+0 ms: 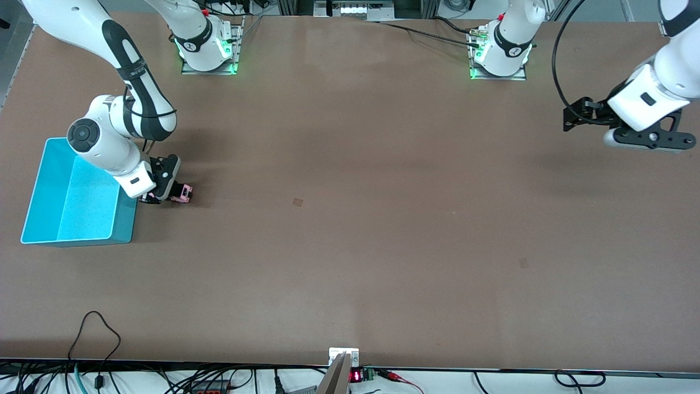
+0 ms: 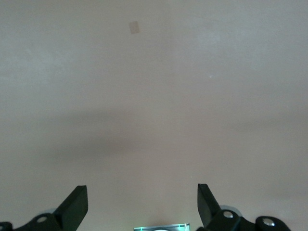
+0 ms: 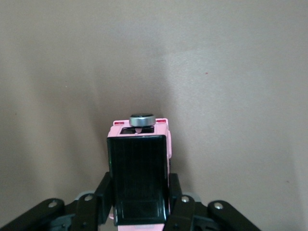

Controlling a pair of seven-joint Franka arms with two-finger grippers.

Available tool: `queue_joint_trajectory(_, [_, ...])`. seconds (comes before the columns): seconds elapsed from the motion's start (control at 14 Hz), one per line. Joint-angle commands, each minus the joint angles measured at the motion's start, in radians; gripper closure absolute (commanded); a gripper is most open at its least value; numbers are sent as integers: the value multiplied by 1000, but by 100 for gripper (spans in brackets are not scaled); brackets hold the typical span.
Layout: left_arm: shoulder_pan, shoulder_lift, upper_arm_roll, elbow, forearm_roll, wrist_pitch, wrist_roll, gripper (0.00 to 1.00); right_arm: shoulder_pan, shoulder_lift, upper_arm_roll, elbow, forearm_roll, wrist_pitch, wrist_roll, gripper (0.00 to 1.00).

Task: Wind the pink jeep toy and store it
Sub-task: 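Lift the jeep with the right gripper and carry it over the bin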

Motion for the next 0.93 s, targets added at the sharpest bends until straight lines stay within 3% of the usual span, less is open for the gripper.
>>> queue_joint_trajectory(0.0, [-4, -9, -9, 7, -20, -19, 15, 0, -10, -58, 6, 3, 17, -55, 73, 100])
queue_joint_trajectory(0.21, [-4, -13, -55, 7, -20, -34, 14, 0, -7, -118, 6, 15, 17, -117, 223, 100])
queue_joint_trajectory(0.36, [7, -42, -123, 30, -5, -63, -1, 0, -7, -152, 6, 44, 17, -169, 345, 100])
queue_joint_trajectory(0.71, [32, -30, -106, 85, 17, -40, -5, 0, -10, -205, -27, 107, 17, -255, 566, 100])
queue_joint_trajectory(0.86, [54, 41, -105, 138, 15, -25, 0, 0, -10, -213, -72, 107, 14, -254, 662, 100])
